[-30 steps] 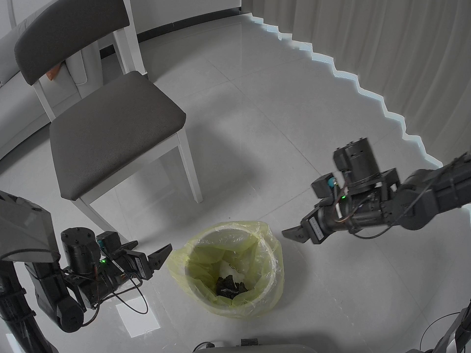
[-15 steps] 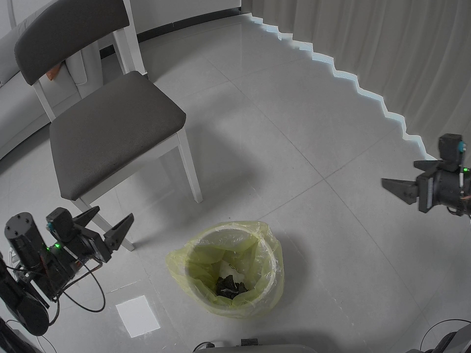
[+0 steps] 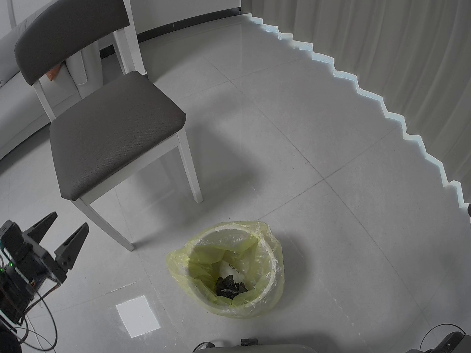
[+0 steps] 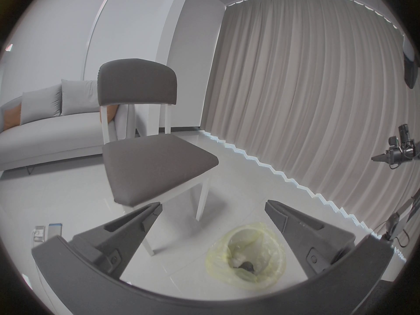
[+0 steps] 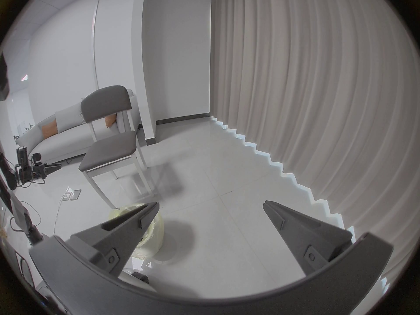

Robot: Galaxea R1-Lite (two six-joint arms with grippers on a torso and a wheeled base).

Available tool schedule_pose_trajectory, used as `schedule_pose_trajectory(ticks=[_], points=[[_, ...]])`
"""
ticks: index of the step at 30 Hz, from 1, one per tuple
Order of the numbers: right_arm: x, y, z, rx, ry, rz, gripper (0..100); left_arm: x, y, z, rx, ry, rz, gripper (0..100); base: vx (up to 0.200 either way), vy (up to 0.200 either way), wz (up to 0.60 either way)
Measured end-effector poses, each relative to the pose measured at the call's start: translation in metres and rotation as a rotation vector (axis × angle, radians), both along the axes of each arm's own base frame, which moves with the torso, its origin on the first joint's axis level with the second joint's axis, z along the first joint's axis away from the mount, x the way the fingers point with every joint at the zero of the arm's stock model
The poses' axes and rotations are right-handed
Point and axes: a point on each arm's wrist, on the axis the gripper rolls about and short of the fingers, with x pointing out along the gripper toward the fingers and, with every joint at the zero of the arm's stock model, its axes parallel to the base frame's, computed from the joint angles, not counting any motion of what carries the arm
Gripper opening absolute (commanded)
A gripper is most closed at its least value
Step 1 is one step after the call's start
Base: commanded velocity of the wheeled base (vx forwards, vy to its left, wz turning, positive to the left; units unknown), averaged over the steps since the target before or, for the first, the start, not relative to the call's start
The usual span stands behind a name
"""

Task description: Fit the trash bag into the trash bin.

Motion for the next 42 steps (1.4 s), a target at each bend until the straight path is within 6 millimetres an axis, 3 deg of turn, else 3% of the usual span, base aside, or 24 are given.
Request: schedule_pose_trajectory(ticks=[9, 15, 21, 29, 37, 42], points=[[-0.059, -0.009, -0.022, 0.015, -0.053, -0.069, 100, -0.059, 0.001, -0.001, -0.026, 0.095, 0.007, 100, 0.0, 0.0, 0.0], [-0.093, -0.011, -0.046, 0.018, -0.04, -0.116, 100, -0.102, 0.002, -0.005, -0.04, 0.133, 0.006, 100, 0.0, 0.0, 0.0], [-0.12, -0.009, -0.074, 0.071, -0.033, -0.154, 100, -0.143, 0.003, -0.01, -0.05, 0.046, 0.036, 100, 0.0, 0.0, 0.0], [-0.116, -0.006, -0.096, 0.097, -0.086, -0.152, 100, -0.16, 0.003, -0.013, -0.032, -0.063, 0.069, 100, 0.0, 0.0, 0.0], [-0.091, -0.006, -0.104, 0.12, -0.297, -0.129, 100, -0.151, 0.004, -0.037, 0.041, -0.037, 0.121, 100, 0.0, 0.0, 0.0], [-0.076, -0.005, -0.123, 0.122, -0.313, -0.067, 100, -0.142, 0.005, -0.054, 0.056, -0.044, 0.153, 100, 0.0, 0.0, 0.0]])
